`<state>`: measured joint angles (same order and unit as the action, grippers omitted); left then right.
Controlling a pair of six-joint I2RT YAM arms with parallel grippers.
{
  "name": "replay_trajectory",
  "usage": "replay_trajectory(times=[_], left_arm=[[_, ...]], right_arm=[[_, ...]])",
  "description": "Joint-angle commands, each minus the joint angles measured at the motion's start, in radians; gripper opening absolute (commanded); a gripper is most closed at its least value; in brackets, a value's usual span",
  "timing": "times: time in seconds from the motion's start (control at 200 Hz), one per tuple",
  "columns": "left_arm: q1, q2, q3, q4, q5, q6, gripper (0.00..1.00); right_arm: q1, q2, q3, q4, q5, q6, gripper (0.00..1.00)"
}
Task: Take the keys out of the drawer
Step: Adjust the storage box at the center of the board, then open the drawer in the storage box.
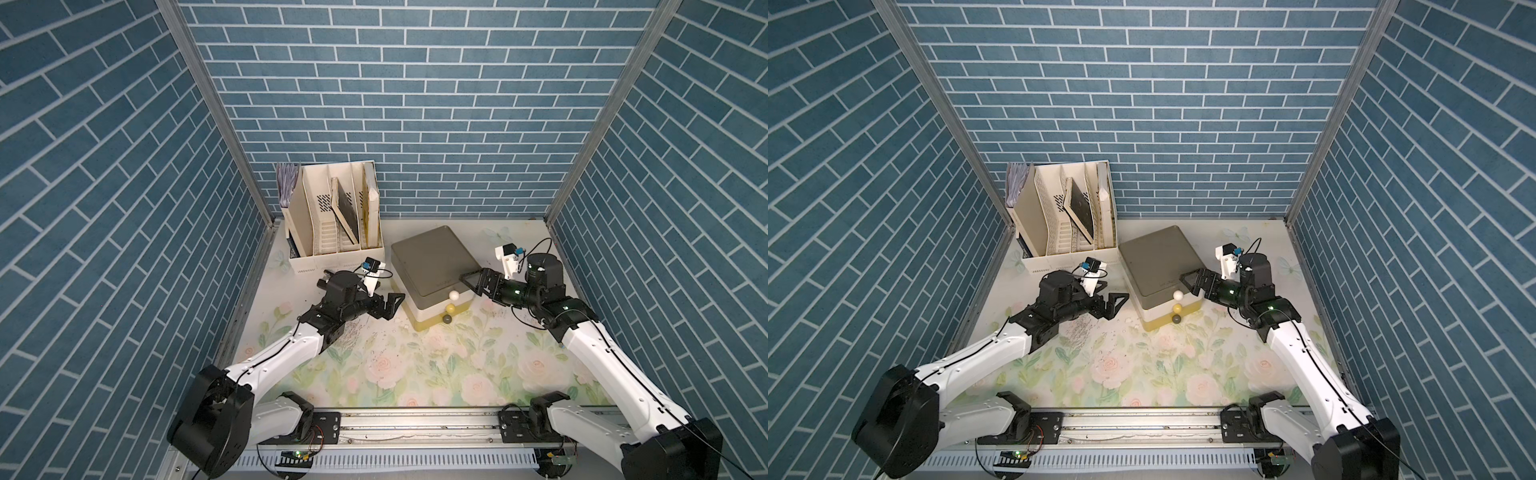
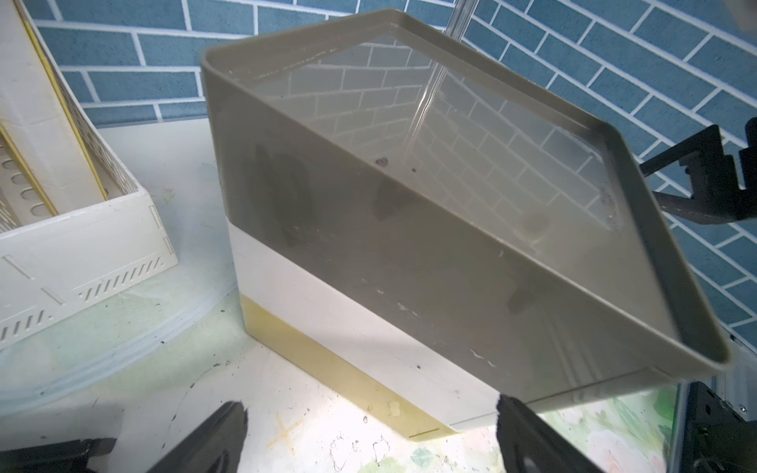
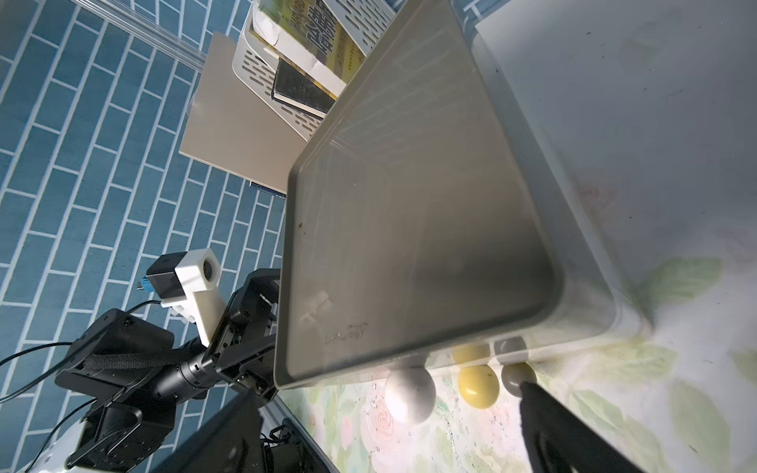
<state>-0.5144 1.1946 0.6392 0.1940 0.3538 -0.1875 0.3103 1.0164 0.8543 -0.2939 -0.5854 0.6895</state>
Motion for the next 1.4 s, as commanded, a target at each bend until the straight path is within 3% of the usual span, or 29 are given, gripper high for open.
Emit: replay_trajectory(times=[0.0, 0.19, 0.425, 0.815, 1.025, 1.395], left_arm=[[0.014, -0.046, -0.014, -0.044, -0.025, -0.006, 1.00], [0.054, -0.154, -0.020, -0.110, -0.060, -0.055, 1.00], [0.076, -0.168, 0.142, -0.286, -0.034, -0.098, 1.00], [0.077, 0.015, 0.374, -0.327, 0.148, -0.099, 1.00], [0.065, 0.096, 0.468, -0.331, 0.167, -0.092, 1.00], [-0.029, 0.338, 0.683, -0.408, 0.206, -0.054, 1.00]], right_arm=[[-0.023, -0.043, 0.011, -0.084, 0.016, -0.067, 1.00], [-0.057, -0.072, 0.040, -0.133, -0.007, -0.087, 1.00], [-0.096, -0.094, 0.062, -0.122, -0.031, -0.097, 1.00], [-0.187, -0.082, -0.002, 0.026, -0.134, -0.028, 0.98], [-0.266, -0.111, -0.076, 0.087, -0.195, 0.011, 0.95], [-0.268, -0.165, -0.187, 0.082, -0.231, 0.014, 0.90]])
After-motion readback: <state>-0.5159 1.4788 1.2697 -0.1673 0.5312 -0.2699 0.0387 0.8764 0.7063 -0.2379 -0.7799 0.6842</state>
